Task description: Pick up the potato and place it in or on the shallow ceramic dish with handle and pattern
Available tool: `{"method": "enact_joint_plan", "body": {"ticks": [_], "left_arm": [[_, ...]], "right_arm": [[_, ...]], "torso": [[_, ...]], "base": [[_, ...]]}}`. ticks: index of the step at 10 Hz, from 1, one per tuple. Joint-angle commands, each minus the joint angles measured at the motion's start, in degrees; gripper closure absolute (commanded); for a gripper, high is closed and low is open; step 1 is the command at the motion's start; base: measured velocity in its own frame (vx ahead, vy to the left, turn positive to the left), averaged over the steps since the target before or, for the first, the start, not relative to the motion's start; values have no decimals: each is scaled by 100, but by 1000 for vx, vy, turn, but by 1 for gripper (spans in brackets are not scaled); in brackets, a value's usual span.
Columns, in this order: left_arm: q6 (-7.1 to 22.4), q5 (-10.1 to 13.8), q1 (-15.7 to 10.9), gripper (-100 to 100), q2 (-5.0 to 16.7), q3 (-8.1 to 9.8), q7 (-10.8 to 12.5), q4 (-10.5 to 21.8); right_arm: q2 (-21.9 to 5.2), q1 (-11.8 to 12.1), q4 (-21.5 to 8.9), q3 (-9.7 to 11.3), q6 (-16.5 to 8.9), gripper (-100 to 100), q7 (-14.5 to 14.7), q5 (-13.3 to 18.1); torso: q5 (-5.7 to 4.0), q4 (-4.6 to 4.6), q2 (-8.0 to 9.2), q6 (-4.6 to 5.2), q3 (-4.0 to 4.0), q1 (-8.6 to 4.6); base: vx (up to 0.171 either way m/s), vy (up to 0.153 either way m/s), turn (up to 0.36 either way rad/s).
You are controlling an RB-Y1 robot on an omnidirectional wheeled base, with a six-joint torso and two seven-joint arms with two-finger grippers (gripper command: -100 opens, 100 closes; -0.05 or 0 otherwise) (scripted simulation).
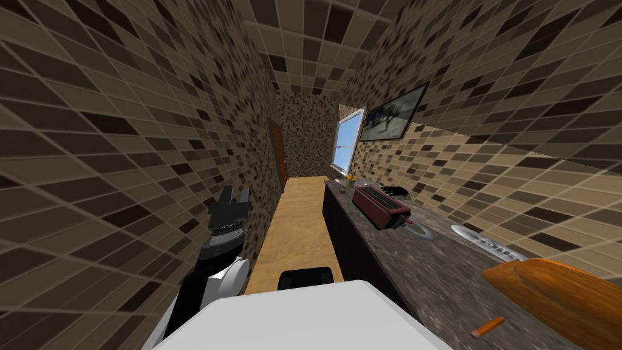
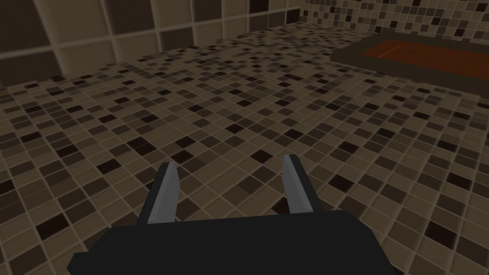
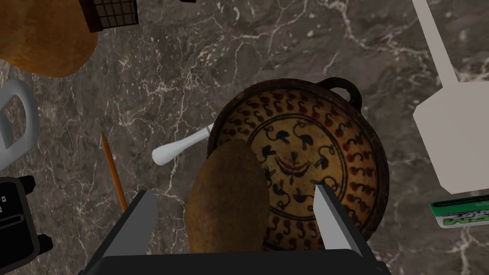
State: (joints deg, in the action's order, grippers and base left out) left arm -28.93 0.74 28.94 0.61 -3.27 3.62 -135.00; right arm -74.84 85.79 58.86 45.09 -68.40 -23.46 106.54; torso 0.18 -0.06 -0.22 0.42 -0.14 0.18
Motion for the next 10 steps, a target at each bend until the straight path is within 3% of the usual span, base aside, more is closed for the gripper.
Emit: {"method": "enact_joint_plan", "body": {"ticks": [1,2,3,4,8,9,10], "left_arm": [[0,0,0,0,0,0,0,0],[0,0,0,0,0,0,0,0],[0,0,0,0,0,0,0,0],[0,0,0,0,0,0,0,0],[0,0,0,0,0,0,0,0],[0,0,0,0,0,0,0,0],[0,0,0,0,0,0,0,0]], "right_arm": [[0,0,0,0,0,-100,0,0],[0,0,0,0,0,-100,0,0],[0,0,0,0,0,0,0,0],[-101,210,-1,-23,-200,-100,-102,-14],[-303,629,-3,-68,-601,-100,-306,-43],[-290,574,10,-65,-519,-100,-271,-48],[-299,591,13,-67,-550,0,-285,-51]], "torso": [[0,0,0,0,0,0],[0,0,1,0,1,0],[0,1,2,0,1,0],[0,1,2,0,1,0],[0,-1,-4,0,-3,-2],[1,-2,-5,0,-3,-2],[-1,0,-2,0,-1,-1]], "base": [[0,0,0],[0,0,0],[0,0,0],[10,-4,-23],[15,-8,-23],[6,-4,-4],[0,0,0]]}}
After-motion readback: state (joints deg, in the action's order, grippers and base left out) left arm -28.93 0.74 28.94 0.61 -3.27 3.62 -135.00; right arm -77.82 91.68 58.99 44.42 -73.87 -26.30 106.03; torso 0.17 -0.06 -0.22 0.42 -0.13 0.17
